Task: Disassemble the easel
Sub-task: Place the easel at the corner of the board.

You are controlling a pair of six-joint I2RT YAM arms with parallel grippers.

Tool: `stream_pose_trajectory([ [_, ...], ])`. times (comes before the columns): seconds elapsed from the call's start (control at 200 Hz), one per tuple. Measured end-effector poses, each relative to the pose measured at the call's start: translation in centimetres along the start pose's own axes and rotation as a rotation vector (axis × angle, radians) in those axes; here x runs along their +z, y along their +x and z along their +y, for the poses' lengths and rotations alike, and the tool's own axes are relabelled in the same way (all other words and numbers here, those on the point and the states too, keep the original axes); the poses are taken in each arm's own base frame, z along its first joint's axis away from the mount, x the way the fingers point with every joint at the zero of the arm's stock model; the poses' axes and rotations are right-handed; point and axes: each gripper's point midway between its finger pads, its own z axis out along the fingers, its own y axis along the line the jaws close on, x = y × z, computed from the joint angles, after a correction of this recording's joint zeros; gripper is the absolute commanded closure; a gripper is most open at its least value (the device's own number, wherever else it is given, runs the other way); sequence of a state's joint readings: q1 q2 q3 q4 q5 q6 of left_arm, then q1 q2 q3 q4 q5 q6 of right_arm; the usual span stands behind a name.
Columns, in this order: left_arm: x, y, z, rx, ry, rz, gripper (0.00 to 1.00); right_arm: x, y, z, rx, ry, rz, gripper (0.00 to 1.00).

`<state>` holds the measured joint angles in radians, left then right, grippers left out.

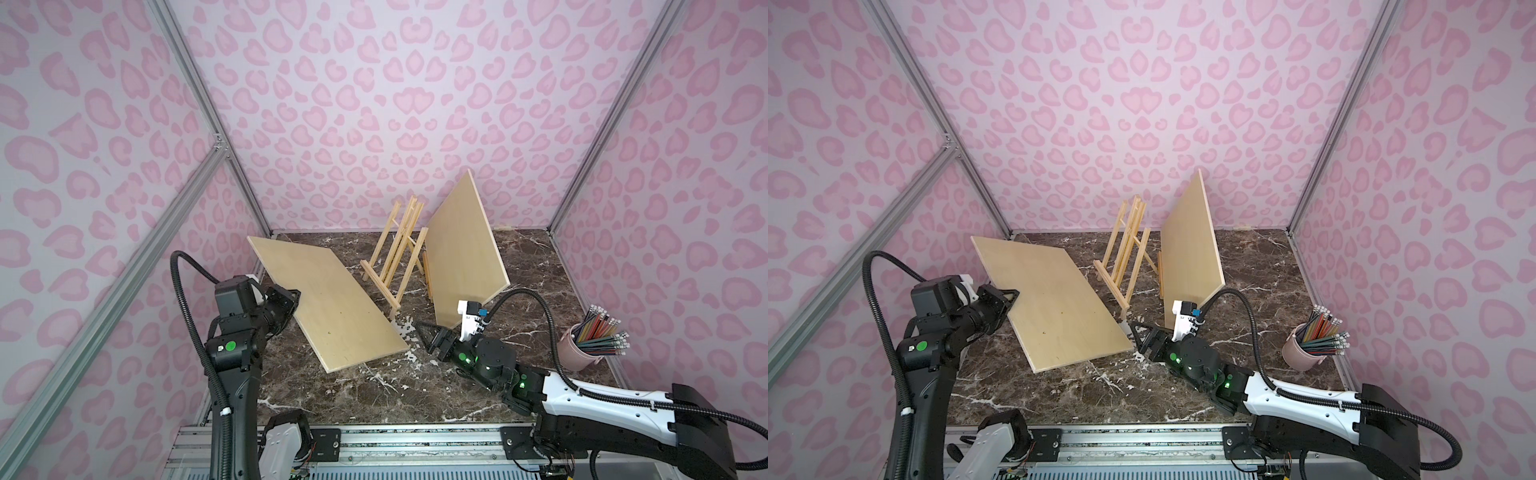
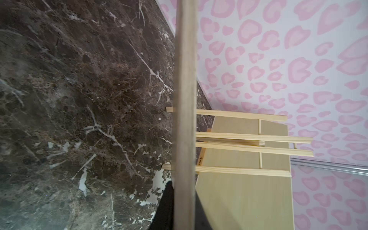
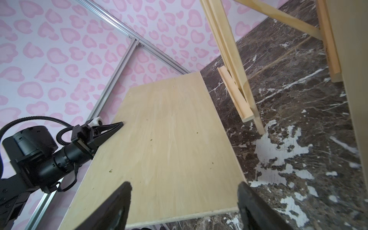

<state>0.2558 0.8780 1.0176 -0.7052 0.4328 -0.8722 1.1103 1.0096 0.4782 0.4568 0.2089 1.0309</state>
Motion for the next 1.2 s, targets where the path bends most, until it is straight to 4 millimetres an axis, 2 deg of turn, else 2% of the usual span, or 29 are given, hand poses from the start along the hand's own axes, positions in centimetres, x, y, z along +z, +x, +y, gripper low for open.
stream_pose_trajectory([
  [0.245,3.0,0.2,1.5,0.041,-0.036,0.115,0.97,-1.1,-0.6,0.9,-0.071,-0.033,-0.001,0.11],
  [0.3,3.5,0.3,1.6,0.06,-0.042,0.14,0.97,-1.4,-0.9,1.0,-0.098,-0.034,-0.007,0.03],
  [0.43,4.6,0.2,0.6,0.128,-0.026,0.194,0.97,-1.9,-2.1,1.4,-0.182,-0.023,-0.042,0.03],
  [0.585,5.3,-0.1,-1.0,0.248,-0.004,0.224,0.97,-1.6,-3.3,0.7,-0.305,0.038,-0.079,0.03],
  [0.775,7.9,-0.3,0.3,0.29,-0.046,0.306,0.97,-0.4,-2.0,-1.5,-0.448,0.099,-0.013,0.03],
  [0.905,9.0,-0.5,0.1,0.32,-0.043,0.336,0.97,0.3,-0.5,-2.5,-0.502,0.112,0.05,0.03],
  [1.09,10.2,-0.8,-0.1,0.349,-0.046,0.388,0.97,0.2,0.9,-5.0,-0.531,0.152,0.082,0.03],
  [1.2,10.6,-1.6,-0.2,0.369,-0.065,0.412,0.97,-0.1,1.0,-5.5,-0.526,0.145,0.072,0.03],
])
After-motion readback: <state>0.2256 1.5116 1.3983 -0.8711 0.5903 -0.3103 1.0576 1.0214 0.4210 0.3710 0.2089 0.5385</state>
